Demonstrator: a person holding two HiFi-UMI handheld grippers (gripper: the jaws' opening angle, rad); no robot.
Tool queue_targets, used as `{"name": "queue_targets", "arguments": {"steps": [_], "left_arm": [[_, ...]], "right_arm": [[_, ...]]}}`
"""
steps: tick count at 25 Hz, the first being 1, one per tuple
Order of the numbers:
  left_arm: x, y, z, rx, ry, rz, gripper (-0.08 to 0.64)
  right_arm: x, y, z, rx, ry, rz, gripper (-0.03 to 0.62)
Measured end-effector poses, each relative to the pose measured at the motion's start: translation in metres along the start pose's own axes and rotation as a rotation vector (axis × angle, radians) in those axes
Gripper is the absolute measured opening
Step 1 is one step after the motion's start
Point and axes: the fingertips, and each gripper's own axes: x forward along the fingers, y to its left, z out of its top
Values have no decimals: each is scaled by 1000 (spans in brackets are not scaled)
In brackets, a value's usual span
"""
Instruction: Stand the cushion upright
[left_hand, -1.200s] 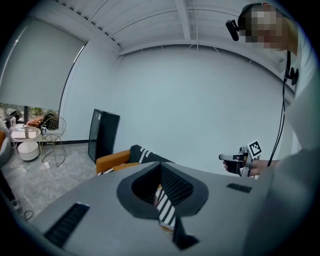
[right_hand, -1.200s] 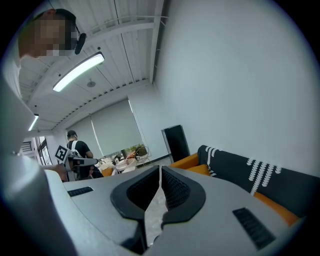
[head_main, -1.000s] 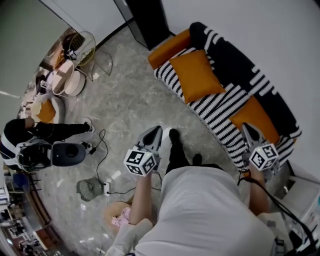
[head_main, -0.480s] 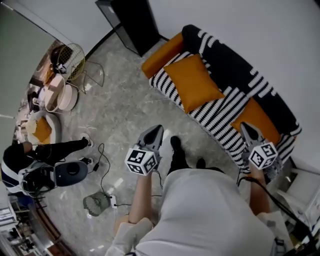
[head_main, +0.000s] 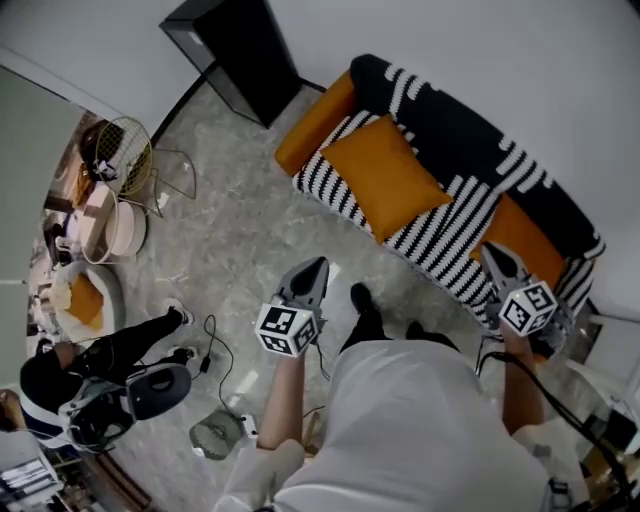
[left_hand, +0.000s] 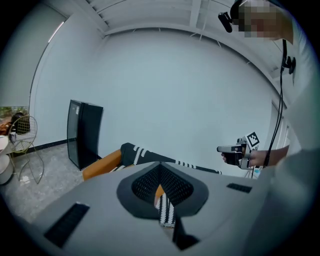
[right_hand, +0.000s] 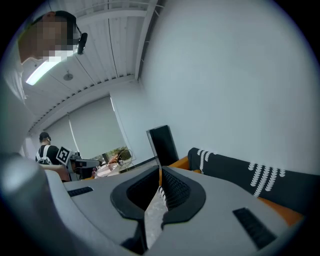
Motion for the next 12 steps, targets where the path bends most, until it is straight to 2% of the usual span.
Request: {"name": "queue_targets", "arguments": {"steps": [7, 12], "left_arm": [[26, 35, 5, 5, 28, -51, 0], [45, 50, 8, -7, 36, -57, 2]], "right_arm": [[37, 6, 4, 12, 6, -45, 40], [53, -2, 0, 28, 39, -64, 40]]}}
